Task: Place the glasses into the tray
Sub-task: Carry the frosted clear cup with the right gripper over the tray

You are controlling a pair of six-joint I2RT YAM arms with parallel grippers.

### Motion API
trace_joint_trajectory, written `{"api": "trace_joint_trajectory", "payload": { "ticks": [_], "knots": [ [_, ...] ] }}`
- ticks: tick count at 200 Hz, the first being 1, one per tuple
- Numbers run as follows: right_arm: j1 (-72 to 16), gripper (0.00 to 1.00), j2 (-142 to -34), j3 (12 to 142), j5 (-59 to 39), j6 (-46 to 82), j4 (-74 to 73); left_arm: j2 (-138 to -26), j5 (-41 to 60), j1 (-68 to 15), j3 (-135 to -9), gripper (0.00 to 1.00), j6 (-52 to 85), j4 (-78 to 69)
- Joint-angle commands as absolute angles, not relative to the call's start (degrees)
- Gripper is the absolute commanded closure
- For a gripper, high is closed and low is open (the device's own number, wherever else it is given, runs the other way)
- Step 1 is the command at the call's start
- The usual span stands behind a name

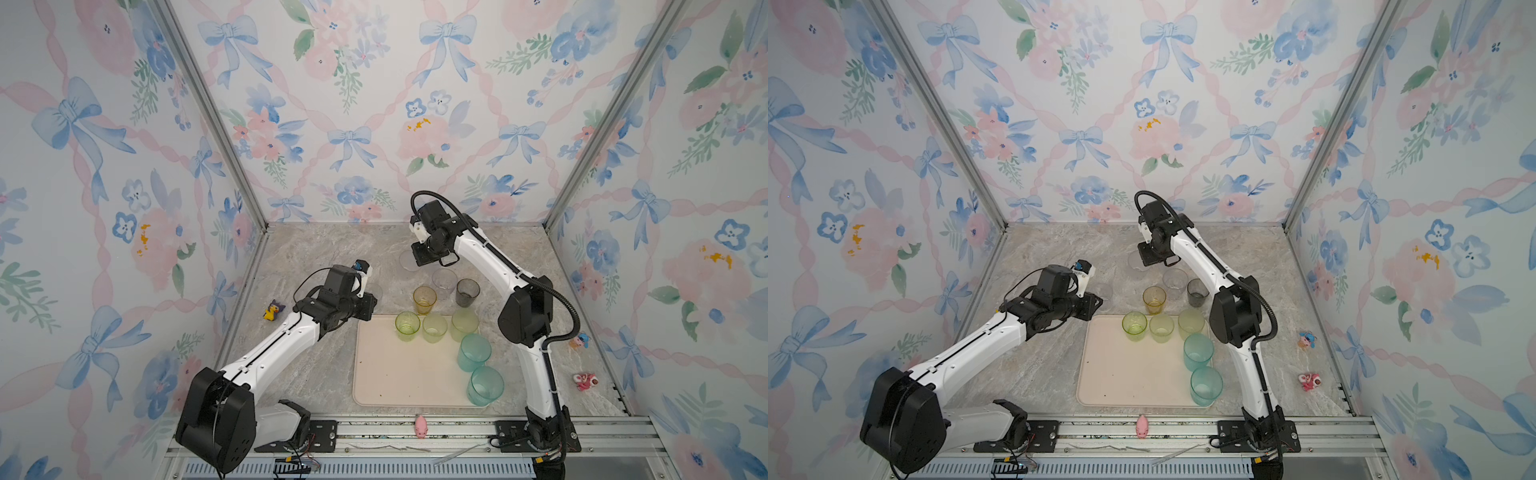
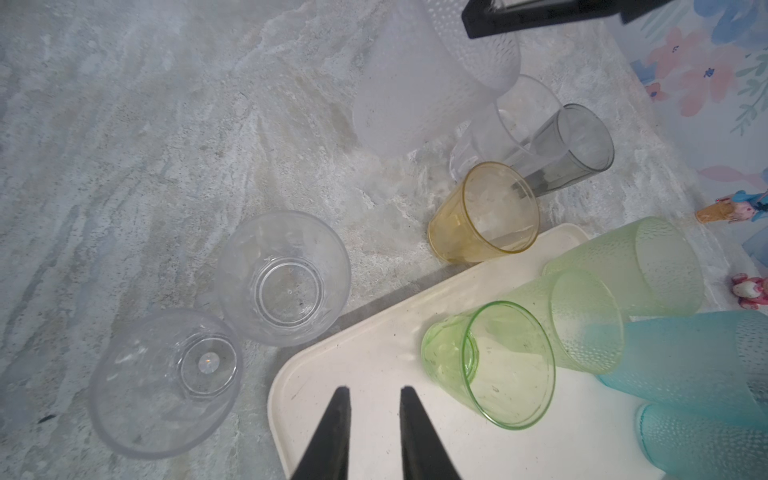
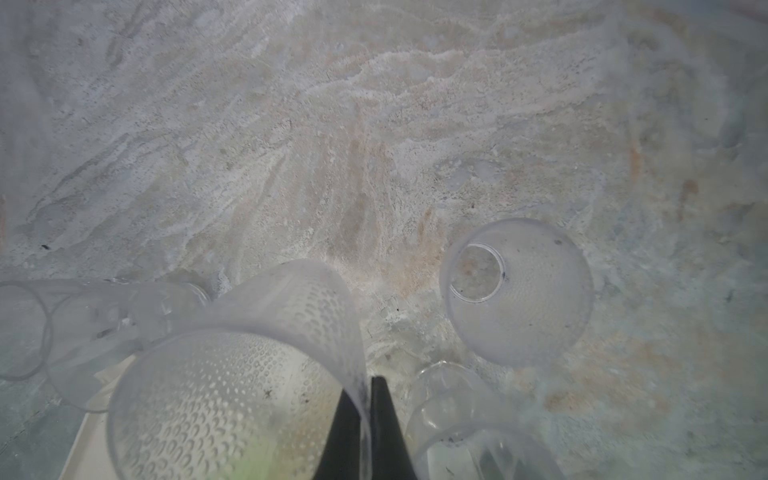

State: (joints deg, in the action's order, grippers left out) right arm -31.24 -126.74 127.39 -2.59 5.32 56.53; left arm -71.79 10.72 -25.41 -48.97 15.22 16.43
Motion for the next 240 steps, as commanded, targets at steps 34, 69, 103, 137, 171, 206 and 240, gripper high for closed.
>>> {"api": "trace_joint_trajectory", "payload": {
  "ticks": [34, 69, 103, 137, 171, 206, 240],
  "knots": [
    [-33.0, 1.00, -104.8, 113.6, -2.4, 4.9, 53.5, -69.6, 8.5, -27.9, -49.4, 0.75, 16.8, 13.5],
    [-37.5, 1.00, -89.9, 101.8, 1.0, 4.1, 57.1, -70.4, 6.9, -29.6, -51.5, 0.75, 16.6, 13.5],
    [-44.3, 1.00, -80.5, 91.6, 5.8, 7.1, 62.2, -69.7, 6.4, -29.7, -52.3, 0.74, 16.3, 13.6],
    [-51.4, 1.00, -75.7, 80.4, 10.6, 12.4, 62.9, -69.6, 6.9, -29.7, -52.2, 0.74, 16.4, 13.8],
    [-56.1, 1.00, -75.4, 73.4, 10.2, 15.8, 59.0, -70.0, 7.4, -30.0, -52.1, 0.74, 16.7, 13.8],
    [-57.1, 1.00, -79.2, 69.3, 9.5, 16.6, 56.0, -70.0, 7.1, -31.2, -52.2, 0.75, 17.0, 14.2],
    [-57.2, 1.00, -81.6, 67.3, 10.2, 16.4, 54.4, -69.7, 6.7, -31.3, -52.0, 0.74, 16.8, 15.3]
  ]
}}
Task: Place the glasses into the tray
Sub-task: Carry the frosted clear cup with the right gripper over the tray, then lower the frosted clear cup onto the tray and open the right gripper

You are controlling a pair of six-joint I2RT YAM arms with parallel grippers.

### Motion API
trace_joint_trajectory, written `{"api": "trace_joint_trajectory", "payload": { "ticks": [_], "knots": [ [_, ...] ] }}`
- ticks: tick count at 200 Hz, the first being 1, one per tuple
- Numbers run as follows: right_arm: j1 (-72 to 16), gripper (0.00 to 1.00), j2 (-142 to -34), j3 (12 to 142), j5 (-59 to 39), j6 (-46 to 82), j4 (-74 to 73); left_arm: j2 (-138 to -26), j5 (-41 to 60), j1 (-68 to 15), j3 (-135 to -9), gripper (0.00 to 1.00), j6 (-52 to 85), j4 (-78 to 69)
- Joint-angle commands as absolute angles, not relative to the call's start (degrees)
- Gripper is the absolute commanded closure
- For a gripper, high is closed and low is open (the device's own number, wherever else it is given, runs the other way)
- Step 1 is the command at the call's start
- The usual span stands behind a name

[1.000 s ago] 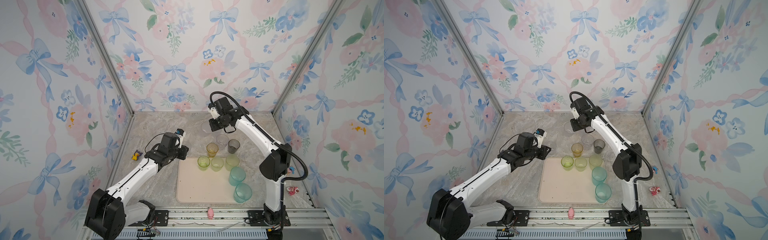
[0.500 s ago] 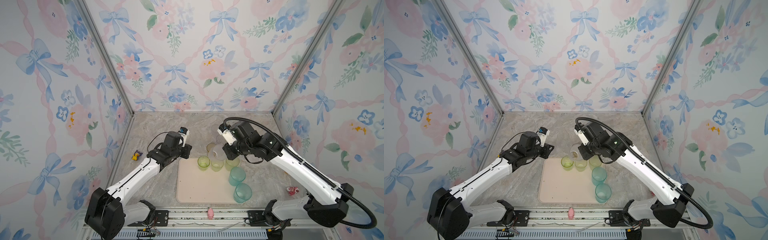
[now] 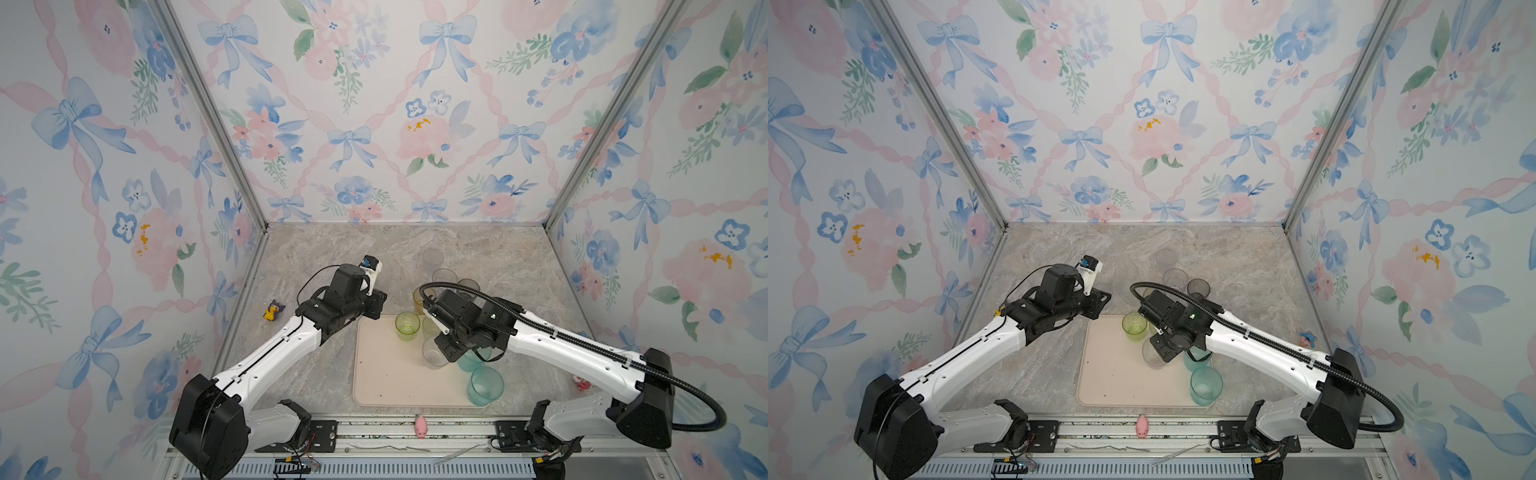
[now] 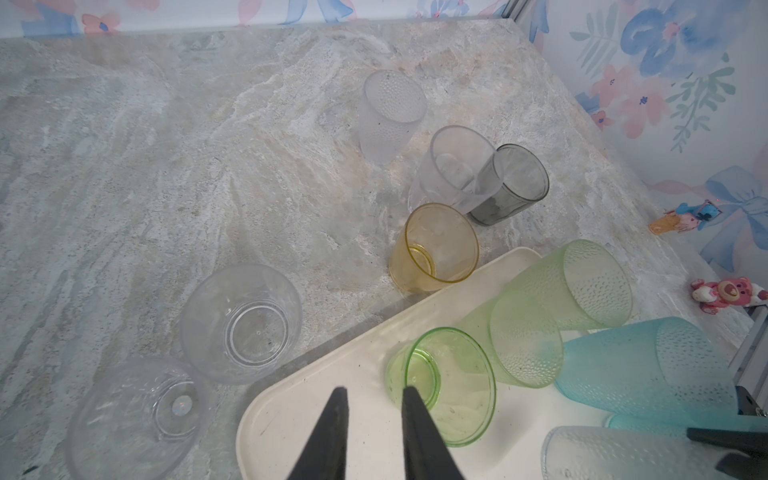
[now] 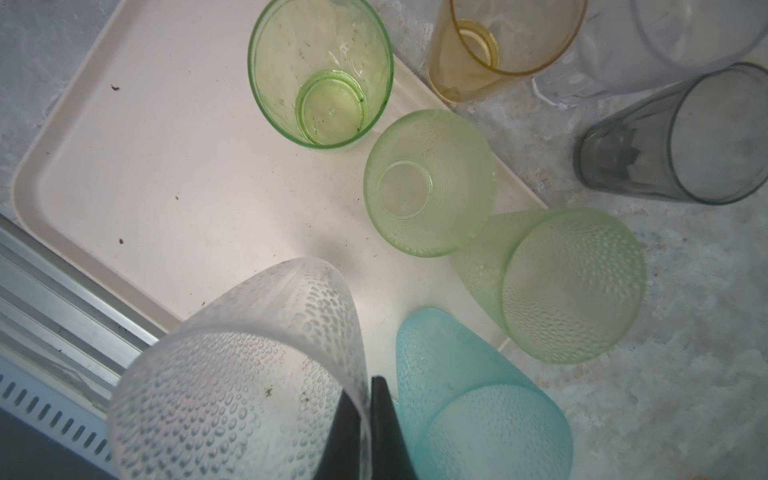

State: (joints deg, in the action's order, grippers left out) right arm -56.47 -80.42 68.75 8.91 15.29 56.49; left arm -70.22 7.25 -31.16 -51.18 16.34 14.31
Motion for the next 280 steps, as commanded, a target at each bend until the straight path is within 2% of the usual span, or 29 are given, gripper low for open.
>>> {"api": "trace_joint_trajectory", "payload": {
  "ticks": [1, 214, 262, 280],
  "knots": [
    [-57.2, 1.00, -81.6, 67.2, 10.1, 16.4, 54.3, -69.7, 6.7, -31.3, -52.0, 0.74, 16.8, 15.4],
    [-50.0, 1.00, -84.1, 61.4, 10.0, 14.0, 47.9, -71.2, 6.9, -31.4, -52.5, 0.74, 16.3, 16.8],
    [-49.2, 1.00, -85.2, 61.8, 9.3, 13.3, 47.3, -71.7, 6.6, -31.4, -52.9, 0.71, 16.1, 17.5],
    [-49.0, 0.97, -85.7, 61.9, 9.0, 13.1, 47.2, -71.9, 6.6, -31.4, -53.2, 0.71, 16.0, 17.6]
  ]
}}
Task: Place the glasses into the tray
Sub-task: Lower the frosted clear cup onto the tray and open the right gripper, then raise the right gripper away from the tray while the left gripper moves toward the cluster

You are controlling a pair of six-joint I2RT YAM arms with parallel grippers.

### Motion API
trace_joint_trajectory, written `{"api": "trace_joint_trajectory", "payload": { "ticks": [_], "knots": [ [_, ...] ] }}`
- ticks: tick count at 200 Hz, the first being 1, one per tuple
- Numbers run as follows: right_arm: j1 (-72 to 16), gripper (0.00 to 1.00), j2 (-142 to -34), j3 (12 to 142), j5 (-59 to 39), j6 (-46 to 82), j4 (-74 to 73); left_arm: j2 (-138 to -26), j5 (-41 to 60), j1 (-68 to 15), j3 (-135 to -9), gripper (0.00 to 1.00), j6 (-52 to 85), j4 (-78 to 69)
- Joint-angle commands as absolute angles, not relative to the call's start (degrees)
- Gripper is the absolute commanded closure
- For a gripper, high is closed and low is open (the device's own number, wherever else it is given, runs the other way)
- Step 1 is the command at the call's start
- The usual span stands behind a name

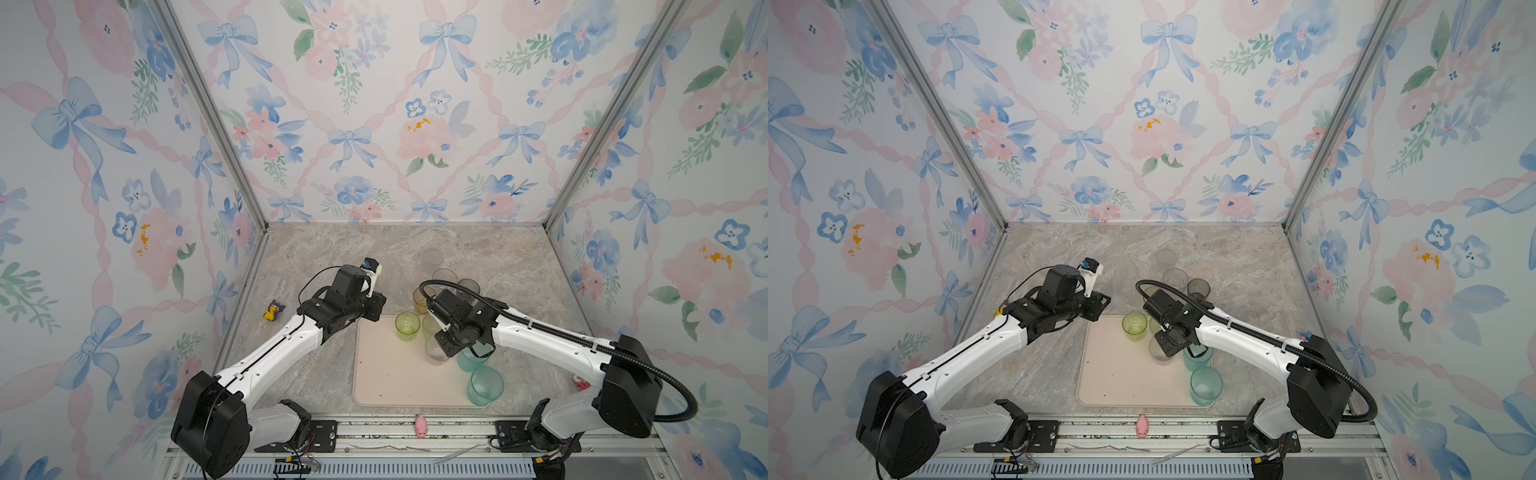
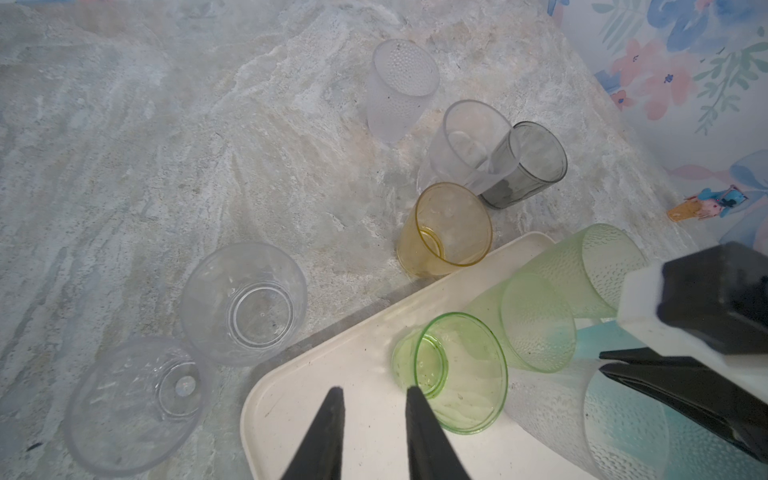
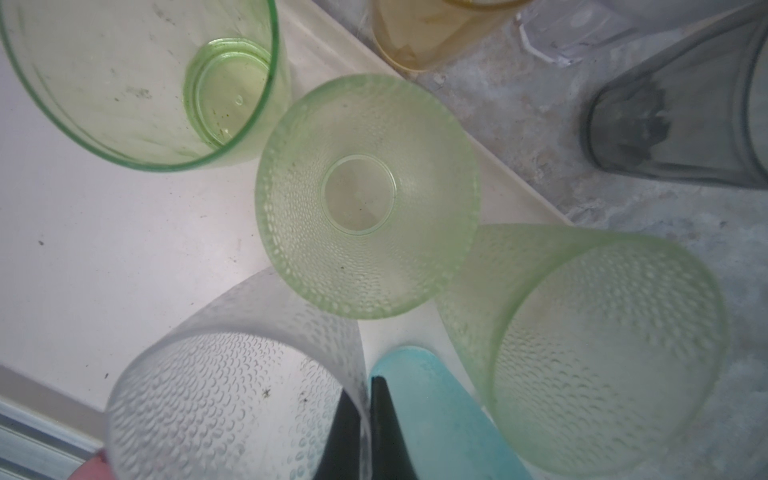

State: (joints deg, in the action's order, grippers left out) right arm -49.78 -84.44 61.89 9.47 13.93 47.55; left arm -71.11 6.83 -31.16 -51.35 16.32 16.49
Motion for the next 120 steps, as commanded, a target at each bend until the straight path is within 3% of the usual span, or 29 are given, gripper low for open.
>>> {"api": "trace_joint_trajectory", "payload": {
  "ticks": [1, 120],
  "knots": [
    [-49.0, 0.96, -85.7, 61.9, 9.0, 13.1, 47.2, -71.9, 6.6, -31.4, -53.2, 0.71, 16.0, 17.6],
    [-48.4, 0.67, -81.6, 64.9, 9.2, 12.5, 49.6, -72.4, 6.5, -31.8, -53.5, 0.71, 15.8, 17.8]
  ]
}}
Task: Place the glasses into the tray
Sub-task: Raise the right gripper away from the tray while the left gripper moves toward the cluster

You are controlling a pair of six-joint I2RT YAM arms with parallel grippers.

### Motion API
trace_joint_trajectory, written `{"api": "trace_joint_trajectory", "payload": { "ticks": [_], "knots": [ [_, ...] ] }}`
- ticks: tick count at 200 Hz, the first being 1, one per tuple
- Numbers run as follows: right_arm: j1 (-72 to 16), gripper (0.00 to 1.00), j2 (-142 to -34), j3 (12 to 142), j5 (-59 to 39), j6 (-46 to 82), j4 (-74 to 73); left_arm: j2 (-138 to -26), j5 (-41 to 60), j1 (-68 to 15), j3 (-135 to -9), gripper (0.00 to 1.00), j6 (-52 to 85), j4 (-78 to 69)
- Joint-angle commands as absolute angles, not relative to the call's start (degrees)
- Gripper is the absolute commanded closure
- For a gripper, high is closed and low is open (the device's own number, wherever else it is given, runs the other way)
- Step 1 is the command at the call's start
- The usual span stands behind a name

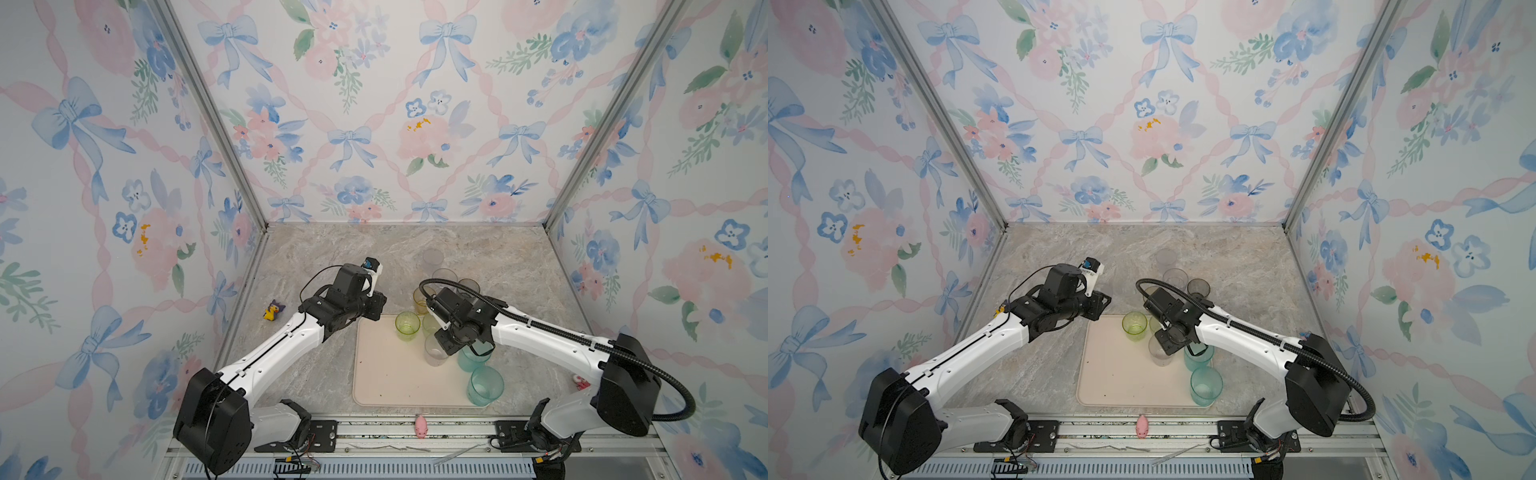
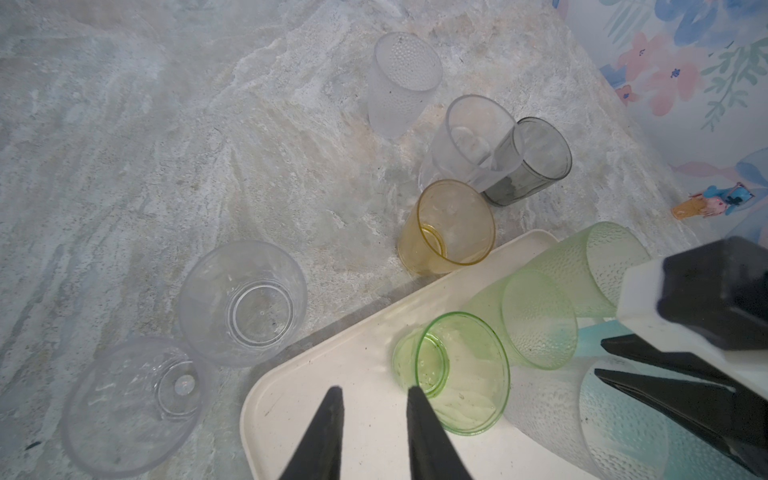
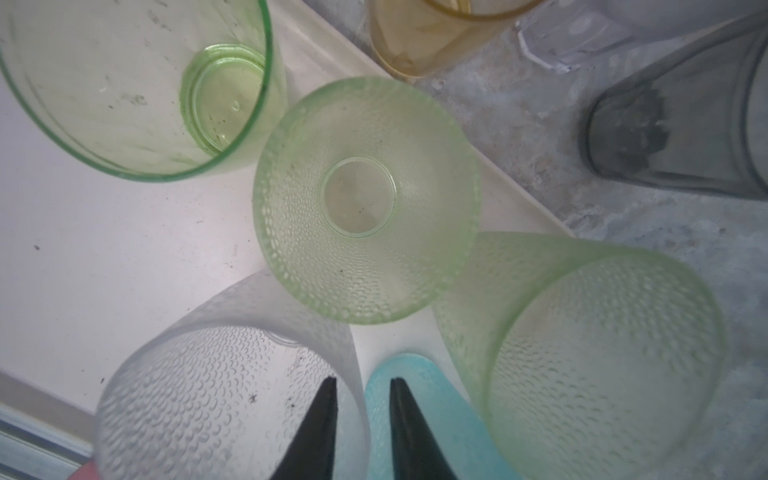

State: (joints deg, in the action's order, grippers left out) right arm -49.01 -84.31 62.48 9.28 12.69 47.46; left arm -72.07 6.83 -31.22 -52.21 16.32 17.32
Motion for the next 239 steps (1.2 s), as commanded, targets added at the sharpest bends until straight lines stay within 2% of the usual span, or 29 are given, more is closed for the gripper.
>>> {"api": "trace_joint_trajectory", "payload": {
  "ticks": [1, 60, 105, 145, 184, 239],
  "knots": [
    [-48.4, 0.67, -81.5, 65.0, 9.1, 12.5, 49.7, -72.4, 6.5, -31.7, -53.5, 0.71, 15.8, 17.8],
    [-45.9, 0.52, -72.5, 72.0, 6.4, 12.0, 50.8, -74.7, 6.1, -32.8, -56.6, 0.72, 14.9, 18.1],
    [-35.7, 0.50, -66.2, 74.6, 8.8, 12.6, 50.9, -83.8, 1.7, -35.6, -69.5, 0.73, 10.5, 23.3],
    [-27.8, 0.49, -61.5, 72.1, 7.2, 12.9, 49.0, -95.1, 4.0, -37.3, -81.3, 0.74, 8.5, 26.7],
    [-23.9, 0.49, -59.8, 70.4, 5.4, 12.4, 49.5, -106.8, 4.3, -39.1, -93.2, 0.74, 6.9, 33.0],
    [-19.9, 0.48, -58.2, 67.8, 2.4, 11.7, 48.4, -115.5, 5.8, -39.5, -100.7, 0.70, 6.7, 34.6]
  ]
}}
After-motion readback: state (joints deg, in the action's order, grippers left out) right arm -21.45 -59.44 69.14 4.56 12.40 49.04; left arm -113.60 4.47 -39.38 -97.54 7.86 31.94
